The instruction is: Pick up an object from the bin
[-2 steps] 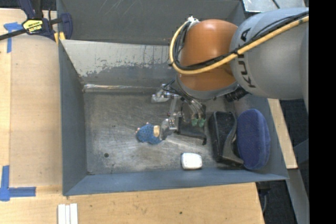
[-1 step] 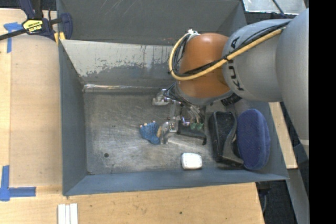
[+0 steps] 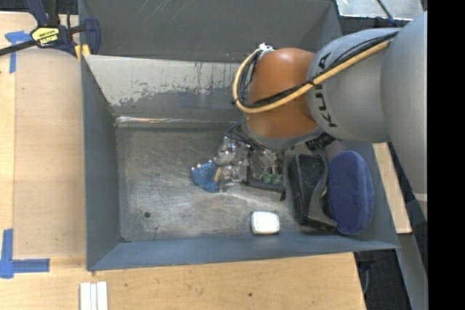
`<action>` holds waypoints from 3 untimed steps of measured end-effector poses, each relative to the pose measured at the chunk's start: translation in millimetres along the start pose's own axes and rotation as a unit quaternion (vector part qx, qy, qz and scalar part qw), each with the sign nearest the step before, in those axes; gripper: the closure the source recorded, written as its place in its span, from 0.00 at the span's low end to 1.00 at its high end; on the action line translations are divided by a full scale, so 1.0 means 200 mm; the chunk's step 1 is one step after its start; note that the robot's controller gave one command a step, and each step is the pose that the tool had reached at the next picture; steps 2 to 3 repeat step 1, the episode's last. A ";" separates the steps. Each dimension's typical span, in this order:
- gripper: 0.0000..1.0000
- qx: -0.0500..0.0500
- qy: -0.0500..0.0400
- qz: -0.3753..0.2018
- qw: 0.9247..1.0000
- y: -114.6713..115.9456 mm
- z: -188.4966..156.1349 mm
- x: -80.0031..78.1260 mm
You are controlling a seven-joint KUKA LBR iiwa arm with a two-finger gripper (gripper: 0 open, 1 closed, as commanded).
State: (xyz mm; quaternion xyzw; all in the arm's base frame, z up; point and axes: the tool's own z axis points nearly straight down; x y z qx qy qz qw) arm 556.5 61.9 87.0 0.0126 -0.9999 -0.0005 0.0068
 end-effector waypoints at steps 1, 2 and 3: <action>1.00 0.000 -0.012 -0.001 1.000 -0.04 -0.80 0.12; 1.00 0.000 -0.012 -0.001 1.000 -0.04 -0.80 0.12; 1.00 0.000 -0.012 -0.001 1.000 -0.04 -0.80 0.12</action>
Offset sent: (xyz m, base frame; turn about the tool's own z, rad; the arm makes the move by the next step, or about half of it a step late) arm -0.0238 -0.0089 0.1553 -0.0031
